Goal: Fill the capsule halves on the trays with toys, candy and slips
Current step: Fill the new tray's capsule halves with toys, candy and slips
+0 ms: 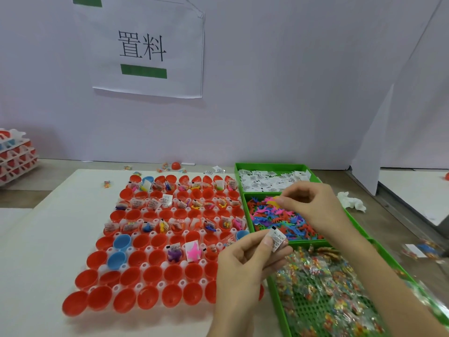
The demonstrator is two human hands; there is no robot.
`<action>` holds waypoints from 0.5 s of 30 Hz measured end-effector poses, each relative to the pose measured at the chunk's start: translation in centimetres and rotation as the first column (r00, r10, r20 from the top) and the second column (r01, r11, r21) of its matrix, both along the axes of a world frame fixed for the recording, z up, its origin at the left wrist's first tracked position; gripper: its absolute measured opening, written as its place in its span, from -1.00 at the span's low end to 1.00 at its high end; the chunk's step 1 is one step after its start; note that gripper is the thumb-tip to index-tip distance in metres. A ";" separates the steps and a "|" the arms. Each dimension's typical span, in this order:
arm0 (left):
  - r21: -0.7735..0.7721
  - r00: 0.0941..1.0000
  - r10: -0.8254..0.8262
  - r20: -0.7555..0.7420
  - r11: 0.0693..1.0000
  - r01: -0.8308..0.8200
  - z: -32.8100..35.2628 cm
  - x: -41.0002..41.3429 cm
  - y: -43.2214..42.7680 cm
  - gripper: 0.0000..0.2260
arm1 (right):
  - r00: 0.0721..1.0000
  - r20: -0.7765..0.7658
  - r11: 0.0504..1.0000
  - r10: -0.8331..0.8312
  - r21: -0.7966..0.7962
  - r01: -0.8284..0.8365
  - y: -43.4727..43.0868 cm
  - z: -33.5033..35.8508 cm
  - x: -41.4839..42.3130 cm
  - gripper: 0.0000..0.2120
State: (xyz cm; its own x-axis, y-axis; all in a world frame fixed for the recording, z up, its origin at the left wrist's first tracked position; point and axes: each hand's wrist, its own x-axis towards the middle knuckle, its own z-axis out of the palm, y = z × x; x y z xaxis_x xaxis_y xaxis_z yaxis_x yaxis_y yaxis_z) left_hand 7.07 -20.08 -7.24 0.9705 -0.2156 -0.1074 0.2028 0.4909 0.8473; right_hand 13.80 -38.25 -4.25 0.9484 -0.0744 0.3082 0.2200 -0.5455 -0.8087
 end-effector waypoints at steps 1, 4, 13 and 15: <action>-0.005 1.000 0.005 -0.006 1.000 -0.005 -0.1 0.0 0.0 -0.88 | 0.999 0.015 0.997 -0.049 -0.055 0.050 -0.1 -0.4 -0.4 -0.92; 0.002 1.000 0.006 -0.014 1.000 -0.006 -0.3 -0.1 0.1 -0.87 | 0.985 0.025 0.981 -0.168 -0.090 0.170 -0.1 -1.5 -1.3 -0.91; 0.100 0.991 0.081 0.102 0.991 -0.092 -0.5 -0.2 -0.2 -0.90 | 0.880 -0.141 0.868 0.453 0.294 -0.400 -0.3 0.7 -3.9 -0.90; 0.114 0.991 0.078 0.105 0.989 -0.090 -0.5 -0.3 -0.1 -0.90 | 0.876 -0.183 0.887 0.447 0.219 -0.407 0.0 0.8 -4.2 -0.92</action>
State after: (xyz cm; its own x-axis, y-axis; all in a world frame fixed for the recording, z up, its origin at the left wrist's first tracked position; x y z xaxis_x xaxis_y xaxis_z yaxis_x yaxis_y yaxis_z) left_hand 6.82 -20.20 -7.78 0.9919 -0.1240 -0.0288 0.0762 0.3975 0.9144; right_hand 9.61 -38.20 -3.43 0.9410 0.3217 0.1054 0.2041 -0.2906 -0.9348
